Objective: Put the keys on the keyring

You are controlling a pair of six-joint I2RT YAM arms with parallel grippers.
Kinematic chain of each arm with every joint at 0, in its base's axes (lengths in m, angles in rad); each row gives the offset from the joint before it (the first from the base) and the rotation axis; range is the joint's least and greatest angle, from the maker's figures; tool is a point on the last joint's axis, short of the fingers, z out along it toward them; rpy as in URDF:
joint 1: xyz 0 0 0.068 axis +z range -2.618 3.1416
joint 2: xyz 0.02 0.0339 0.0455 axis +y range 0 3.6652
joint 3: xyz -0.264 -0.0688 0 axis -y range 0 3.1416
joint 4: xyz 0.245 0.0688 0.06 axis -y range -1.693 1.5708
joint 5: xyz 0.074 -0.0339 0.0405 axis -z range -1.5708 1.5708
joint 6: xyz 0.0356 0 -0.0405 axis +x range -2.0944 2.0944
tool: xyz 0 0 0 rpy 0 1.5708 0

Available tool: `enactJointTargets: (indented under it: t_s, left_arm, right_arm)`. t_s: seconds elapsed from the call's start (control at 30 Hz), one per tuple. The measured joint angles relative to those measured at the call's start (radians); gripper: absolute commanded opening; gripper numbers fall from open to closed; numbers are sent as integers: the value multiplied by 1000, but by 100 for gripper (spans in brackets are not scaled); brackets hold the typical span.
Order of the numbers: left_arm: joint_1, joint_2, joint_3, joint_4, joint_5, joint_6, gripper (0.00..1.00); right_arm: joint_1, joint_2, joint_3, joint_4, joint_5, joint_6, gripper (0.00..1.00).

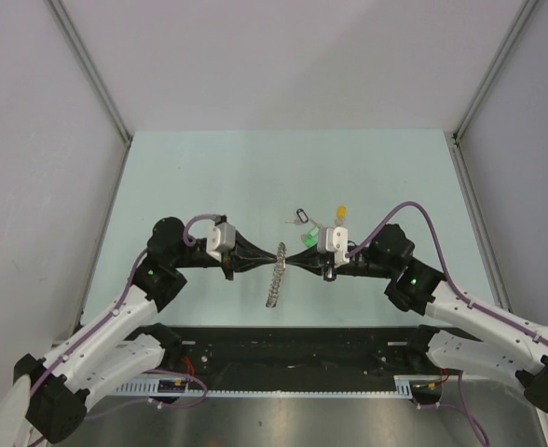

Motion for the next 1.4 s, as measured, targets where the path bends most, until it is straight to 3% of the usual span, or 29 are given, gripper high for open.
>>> enactJointTargets:
  t_s: [0.4, 0.7, 1.17, 1.4]
  left_arm:
    - [0, 0, 0, 19, 6, -16, 0]
    - [-13, -34, 0, -53, -108, -26, 0]
    - [-33, -73, 0, -109, -237, -166, 0]
    - [-71, -85, -26, -40, -307, -260, 0]
  right_arm:
    - [13, 3, 0, 17, 3, 10, 0]
    - [33, 3, -2, 8, 68, -14, 0]
    - [44, 15, -2, 9, 96, -50, 0]
    - [45, 31, -2, 14, 93, -58, 0]
